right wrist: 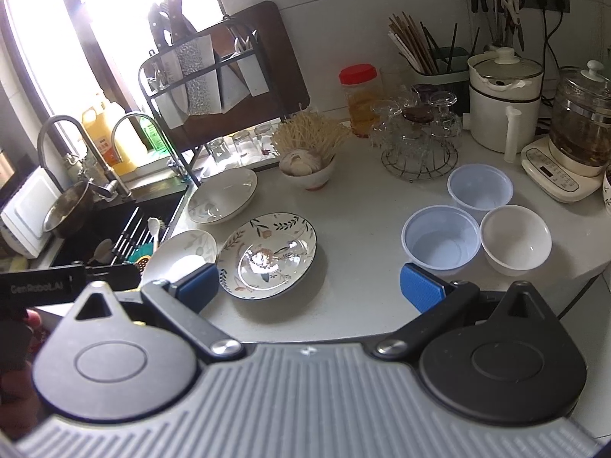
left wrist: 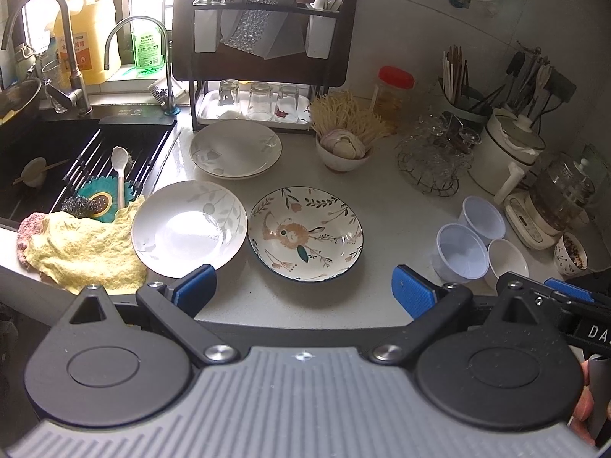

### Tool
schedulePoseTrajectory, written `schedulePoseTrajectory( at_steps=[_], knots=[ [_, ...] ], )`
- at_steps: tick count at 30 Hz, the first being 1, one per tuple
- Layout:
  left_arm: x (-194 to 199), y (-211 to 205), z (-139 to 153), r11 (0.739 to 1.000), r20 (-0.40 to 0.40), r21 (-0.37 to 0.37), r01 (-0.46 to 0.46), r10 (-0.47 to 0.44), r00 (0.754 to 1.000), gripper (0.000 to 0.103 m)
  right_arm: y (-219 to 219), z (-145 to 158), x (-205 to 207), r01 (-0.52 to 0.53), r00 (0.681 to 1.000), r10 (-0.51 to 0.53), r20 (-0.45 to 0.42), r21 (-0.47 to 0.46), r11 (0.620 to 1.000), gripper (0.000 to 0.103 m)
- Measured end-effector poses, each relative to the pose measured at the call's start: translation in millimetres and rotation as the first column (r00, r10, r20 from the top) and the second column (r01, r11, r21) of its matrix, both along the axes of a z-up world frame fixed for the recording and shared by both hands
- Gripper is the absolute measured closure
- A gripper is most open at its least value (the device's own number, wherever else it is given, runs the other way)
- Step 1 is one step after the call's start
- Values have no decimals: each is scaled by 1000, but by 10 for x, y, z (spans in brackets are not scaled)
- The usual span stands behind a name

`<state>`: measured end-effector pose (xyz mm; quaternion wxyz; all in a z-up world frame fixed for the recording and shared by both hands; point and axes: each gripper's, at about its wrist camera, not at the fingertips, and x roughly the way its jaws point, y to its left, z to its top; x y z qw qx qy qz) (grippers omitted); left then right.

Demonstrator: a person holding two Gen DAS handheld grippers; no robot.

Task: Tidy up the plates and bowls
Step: 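Move the left gripper to the white leaf-pattern plate rim and close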

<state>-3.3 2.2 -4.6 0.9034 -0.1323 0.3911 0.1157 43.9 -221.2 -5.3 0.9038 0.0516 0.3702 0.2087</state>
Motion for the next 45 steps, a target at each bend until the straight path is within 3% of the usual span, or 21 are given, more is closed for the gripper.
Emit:
schedulePoseTrajectory(
  at_steps=[27, 33, 45],
  knots=[
    [193, -197, -163, 997, -29, 9, -78, 79, 996, 3, -179, -51, 205, -82, 996, 81, 28, 32, 996, 0],
    [313, 181, -242, 997, -29, -18, -73, 72, 997, 3, 63, -85, 289, -58, 998, 58, 37, 20, 998, 0],
    [842, 1218, -473, 994, -56, -66, 82, -86, 995, 3, 881, -231, 474, 63, 998, -63, 3, 41, 997, 0]
  ],
)
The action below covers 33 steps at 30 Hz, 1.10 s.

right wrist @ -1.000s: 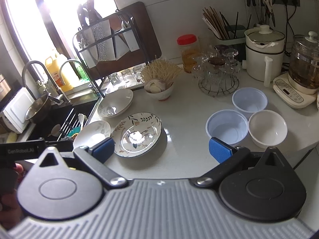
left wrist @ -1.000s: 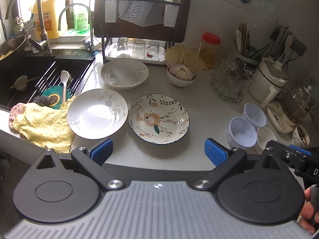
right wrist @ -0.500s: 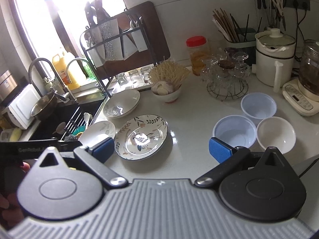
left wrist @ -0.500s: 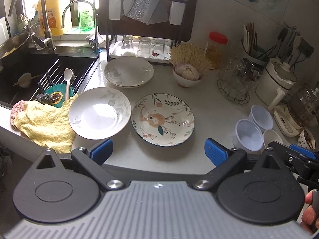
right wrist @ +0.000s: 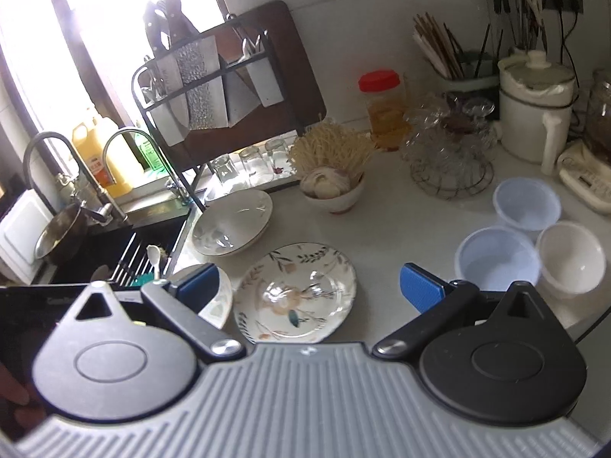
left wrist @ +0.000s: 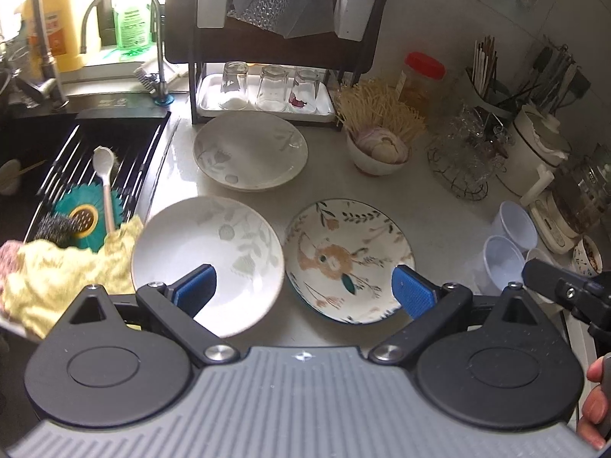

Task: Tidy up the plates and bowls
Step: 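Move the left gripper to the white leaf-pattern plate rim and close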

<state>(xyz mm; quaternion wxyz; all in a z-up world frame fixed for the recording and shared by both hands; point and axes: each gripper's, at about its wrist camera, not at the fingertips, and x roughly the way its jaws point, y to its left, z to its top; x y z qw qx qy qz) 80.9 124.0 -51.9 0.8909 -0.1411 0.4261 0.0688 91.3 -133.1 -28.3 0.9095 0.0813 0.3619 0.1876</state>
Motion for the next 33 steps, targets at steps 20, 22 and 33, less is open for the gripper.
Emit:
schedulePoseTrajectory(
  at_steps=[20, 22, 33],
  knots=[
    [479, 1435, -554, 989, -87, -57, 137, -141, 986, 3, 1255, -559, 196, 81, 980, -68, -187, 65, 995, 21],
    [498, 1550, -663, 989, -108, -59, 136, -142, 984, 3, 1351, -674, 171, 86, 973, -67, -223, 74, 994, 25],
    [681, 1914, -1226, 977, -146, -41, 211, -215, 966, 4, 1709, -1415, 235, 170, 899, -124, -420, 74, 983, 55]
  ],
)
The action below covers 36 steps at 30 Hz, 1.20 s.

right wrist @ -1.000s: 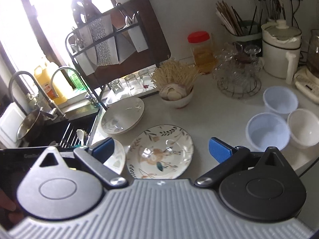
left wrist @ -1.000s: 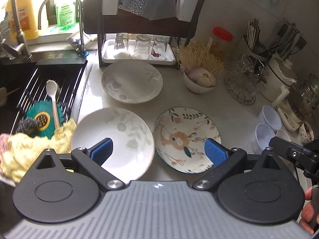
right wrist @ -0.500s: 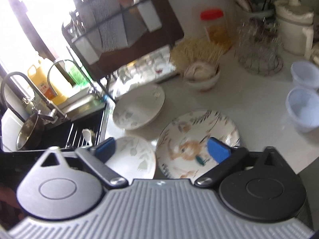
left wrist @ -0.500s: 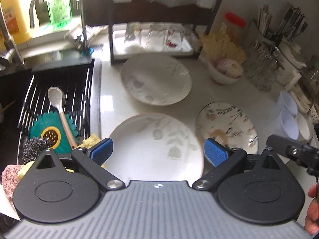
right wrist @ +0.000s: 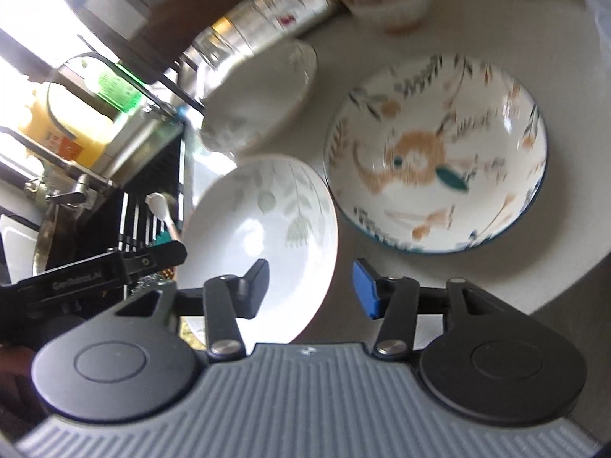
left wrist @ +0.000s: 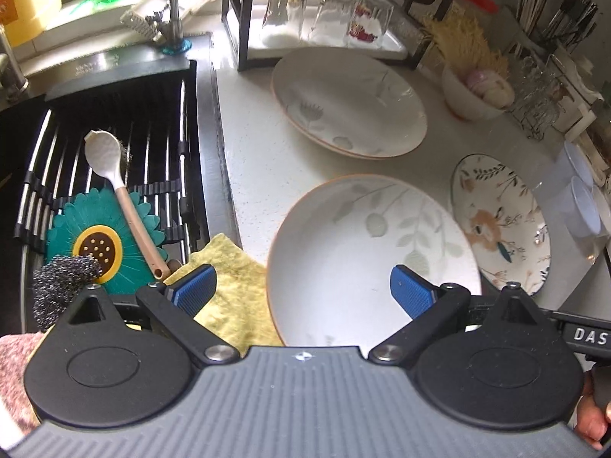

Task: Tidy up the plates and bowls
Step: 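Move the left gripper to the white leaf-pattern plate rim and close, then lift the white plate with the left gripper over the floral plate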

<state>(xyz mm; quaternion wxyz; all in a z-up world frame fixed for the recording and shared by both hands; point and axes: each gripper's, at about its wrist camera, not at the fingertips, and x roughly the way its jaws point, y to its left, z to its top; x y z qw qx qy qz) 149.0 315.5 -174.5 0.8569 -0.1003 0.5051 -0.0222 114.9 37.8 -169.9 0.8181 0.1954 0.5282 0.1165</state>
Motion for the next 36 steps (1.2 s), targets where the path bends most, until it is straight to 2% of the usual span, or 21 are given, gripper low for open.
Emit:
schedulePoseTrajectory(
  at_steps=[1, 3, 5, 6, 14, 16, 22, 31, 36],
  knots=[
    [27, 12, -38, 1000, 0, -2, 2, -2, 1000, 4, 4, -57, 15, 6, 1000, -6, -6, -10, 1000, 59],
    [76, 20, -131, 1000, -6, 10, 17, -17, 1000, 10, -3, -145, 37, 13, 1000, -13, -9, -15, 1000, 63],
    [114, 20, -218, 999, -12, 19, 32, -32, 999, 16, 8, -197, 46, 18, 1000, -18, -13, -23, 1000, 74],
    [128, 18, -258, 999, -14, 23, 40, -40, 999, 19, 16, -203, 58, 22, 1000, -22, -12, -23, 999, 75],
    [202, 37, -388, 997, -3, -25, 70, -70, 998, 62, 67, -249, 79, 27, 1000, -28, -6, -17, 999, 88],
    [220, 32, -380, 998, -2, -26, 65, -65, 998, 65, 75, -249, 94, 24, 1000, -24, -3, -13, 1000, 90],
    [233, 102, -371, 997, -7, -43, 56, -56, 998, 74, 72, -252, 121, 5, 1000, -5, -1, -9, 1000, 90],
    [180, 161, -87, 996, -9, -50, 75, -76, 997, 74, 86, -28, 93, 0, 1000, 0, -14, 12, 1000, 90],
    [190, 191, 68, 996, 24, -66, 57, -56, 998, 74, 96, 153, 166, -29, 999, 29, 33, -2, 1000, 90]
  ],
)
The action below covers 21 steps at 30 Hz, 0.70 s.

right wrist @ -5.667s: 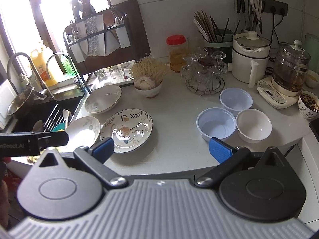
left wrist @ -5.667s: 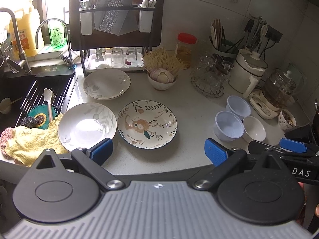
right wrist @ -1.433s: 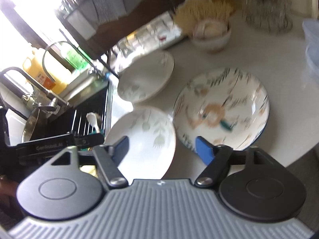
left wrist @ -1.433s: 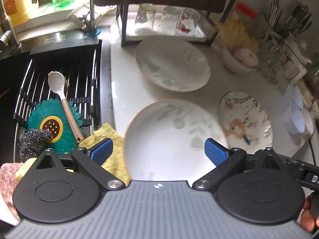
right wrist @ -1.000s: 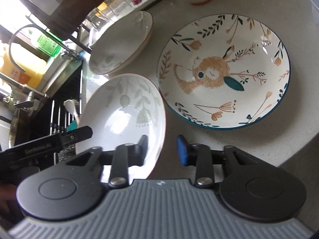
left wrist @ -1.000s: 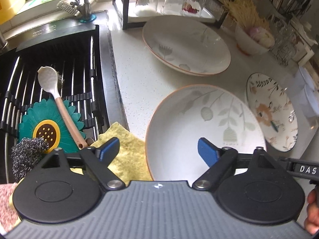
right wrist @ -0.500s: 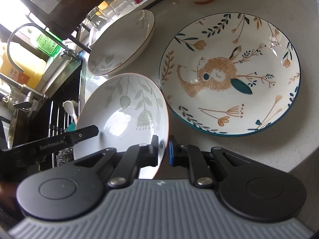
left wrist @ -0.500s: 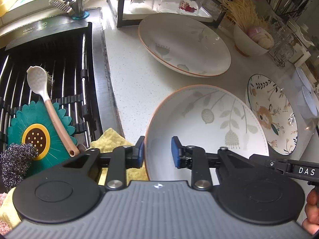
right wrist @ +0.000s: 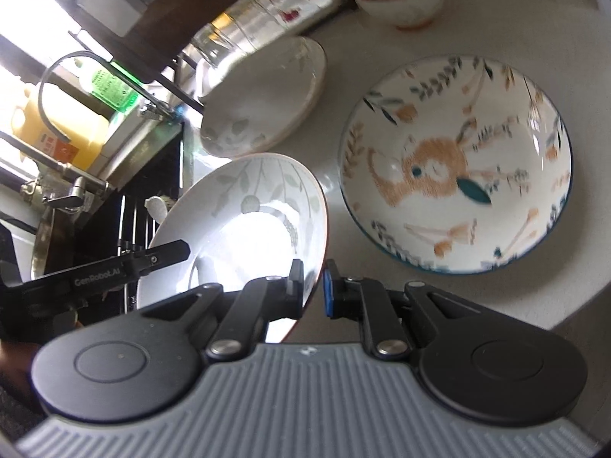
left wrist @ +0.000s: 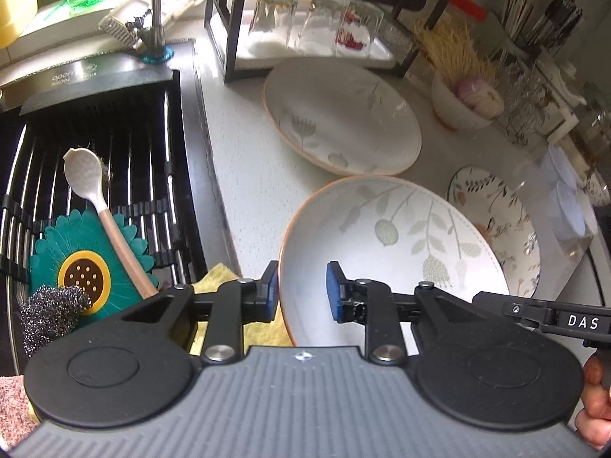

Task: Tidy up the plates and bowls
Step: 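Lift the white plate with the left gripper over the floral plate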

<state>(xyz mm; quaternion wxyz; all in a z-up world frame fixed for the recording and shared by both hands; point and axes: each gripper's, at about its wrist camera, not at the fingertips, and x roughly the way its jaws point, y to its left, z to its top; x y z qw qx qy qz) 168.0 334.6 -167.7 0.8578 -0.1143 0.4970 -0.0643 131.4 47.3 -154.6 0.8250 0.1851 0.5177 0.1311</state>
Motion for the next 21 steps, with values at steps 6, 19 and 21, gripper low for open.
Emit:
schedulePoseTrajectory(
  at_steps=[6, 19, 21],
  knots=[
    [80, -100, 228, 1000, 43, -17, -9, 10, 999, 74, -114, 188, 105, -2, 999, 2, 37, 1, 1000, 90],
    [283, -776, 557, 999, 113, -23, -24, 26, 993, 74, -772, 499, 275, 24, 992, -27, 125, 28, 999, 90],
    [325, -922, 561, 1000, 109, -24, -12, 15, 994, 74, -881, 505, 305, 31, 991, -33, 127, 16, 999, 90]
  ],
)
